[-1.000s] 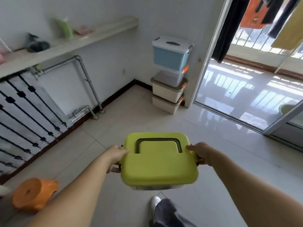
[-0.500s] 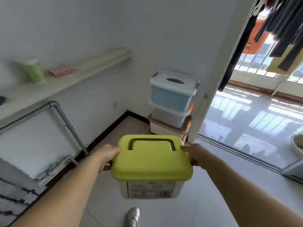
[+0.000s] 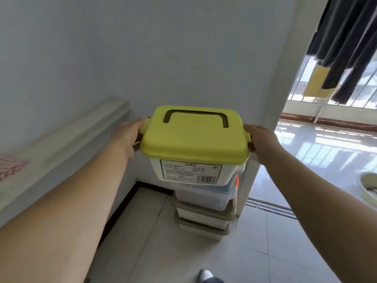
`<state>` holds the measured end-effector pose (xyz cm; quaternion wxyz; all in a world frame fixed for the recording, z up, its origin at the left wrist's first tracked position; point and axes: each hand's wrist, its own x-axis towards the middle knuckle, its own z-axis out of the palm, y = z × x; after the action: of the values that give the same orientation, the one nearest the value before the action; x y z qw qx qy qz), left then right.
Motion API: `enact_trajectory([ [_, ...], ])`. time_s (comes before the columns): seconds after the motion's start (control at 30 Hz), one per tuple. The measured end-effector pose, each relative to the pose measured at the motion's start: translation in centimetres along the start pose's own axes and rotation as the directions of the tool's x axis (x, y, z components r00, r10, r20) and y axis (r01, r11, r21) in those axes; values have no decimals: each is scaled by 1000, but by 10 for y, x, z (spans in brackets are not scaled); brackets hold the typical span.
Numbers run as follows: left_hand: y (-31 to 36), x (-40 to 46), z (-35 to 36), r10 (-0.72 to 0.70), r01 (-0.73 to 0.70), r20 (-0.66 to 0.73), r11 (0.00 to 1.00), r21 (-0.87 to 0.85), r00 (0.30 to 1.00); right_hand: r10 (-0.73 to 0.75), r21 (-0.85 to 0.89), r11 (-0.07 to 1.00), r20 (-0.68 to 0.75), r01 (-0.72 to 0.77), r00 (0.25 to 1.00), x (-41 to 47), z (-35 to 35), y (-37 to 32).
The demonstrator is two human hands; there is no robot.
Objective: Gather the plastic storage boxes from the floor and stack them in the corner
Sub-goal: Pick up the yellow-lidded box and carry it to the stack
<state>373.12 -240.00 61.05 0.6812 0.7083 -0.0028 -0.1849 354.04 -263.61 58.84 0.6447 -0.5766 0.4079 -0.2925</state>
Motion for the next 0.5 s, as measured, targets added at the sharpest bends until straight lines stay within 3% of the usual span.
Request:
enact_trajectory([
  [0.1,19,35,39,17,-12,63,996,-88,998,-40,29,999,-52,41,998,54,9,-14],
  [0.3,14,101,94,-54,75,184,991,-108,981,34,45,999,-146,-28,989,137,21,-5],
  [0.5,-4,138,113,-155,154,267,988,25,951,104,-29,993,-195,-112,975,163,27,17],
])
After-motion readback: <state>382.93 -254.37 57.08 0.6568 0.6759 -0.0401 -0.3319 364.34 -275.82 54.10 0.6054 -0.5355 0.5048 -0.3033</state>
